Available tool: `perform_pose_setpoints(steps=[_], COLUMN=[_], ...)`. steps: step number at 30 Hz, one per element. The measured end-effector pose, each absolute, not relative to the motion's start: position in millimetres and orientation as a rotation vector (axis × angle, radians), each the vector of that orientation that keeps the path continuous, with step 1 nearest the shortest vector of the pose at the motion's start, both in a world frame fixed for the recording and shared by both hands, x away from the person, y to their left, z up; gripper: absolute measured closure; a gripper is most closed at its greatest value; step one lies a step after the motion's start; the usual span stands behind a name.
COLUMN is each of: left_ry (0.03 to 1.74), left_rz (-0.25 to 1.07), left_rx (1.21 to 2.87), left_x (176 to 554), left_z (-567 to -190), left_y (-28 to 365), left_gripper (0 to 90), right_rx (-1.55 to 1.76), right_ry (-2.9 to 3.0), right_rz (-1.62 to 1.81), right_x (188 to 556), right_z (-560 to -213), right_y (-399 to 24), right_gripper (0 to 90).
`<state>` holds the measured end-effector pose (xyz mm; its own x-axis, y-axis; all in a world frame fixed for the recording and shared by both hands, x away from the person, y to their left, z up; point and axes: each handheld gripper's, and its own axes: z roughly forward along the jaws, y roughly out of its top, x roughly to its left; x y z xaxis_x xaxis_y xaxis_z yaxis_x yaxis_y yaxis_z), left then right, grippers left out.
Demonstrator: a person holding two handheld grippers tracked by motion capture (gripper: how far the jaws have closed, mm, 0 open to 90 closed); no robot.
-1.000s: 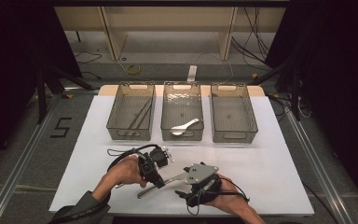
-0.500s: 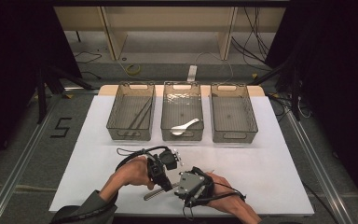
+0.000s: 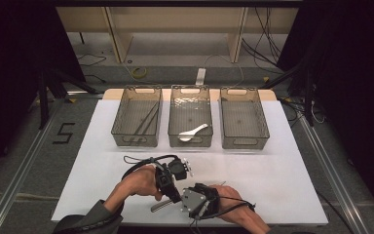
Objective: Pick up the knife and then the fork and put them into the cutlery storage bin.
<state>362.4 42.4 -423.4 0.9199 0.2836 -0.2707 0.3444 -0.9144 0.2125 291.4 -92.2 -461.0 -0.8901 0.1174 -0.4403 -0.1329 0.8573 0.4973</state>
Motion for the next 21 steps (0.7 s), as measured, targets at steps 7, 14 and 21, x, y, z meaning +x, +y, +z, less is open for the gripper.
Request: perform_pose_setpoints(steps=[7, 14, 21], left_ry=[0.444, 0.413, 0.41], left_rz=[-0.366, -0.341, -0.296], left_rx=[2.824, 2.799, 2.759], left_x=[361.2, 360.3, 359.8], left_z=[-424.8, -422.8, -418.3], left_y=[39.9, 39.7, 41.0], left_gripper=[79.0, 78.7, 76.6], right_rx=[-0.197, -0.245, -0.183], right_ry=[2.521, 2.536, 2.575], right_rz=[0.674, 0.665, 0.707], right_x=[287.3, 287.7, 289.8], right_z=[-460.9, -460.8, -458.4], right_y=[-91.4, -94.6, -100.2], right_gripper=[77.9, 82.9, 83.4])
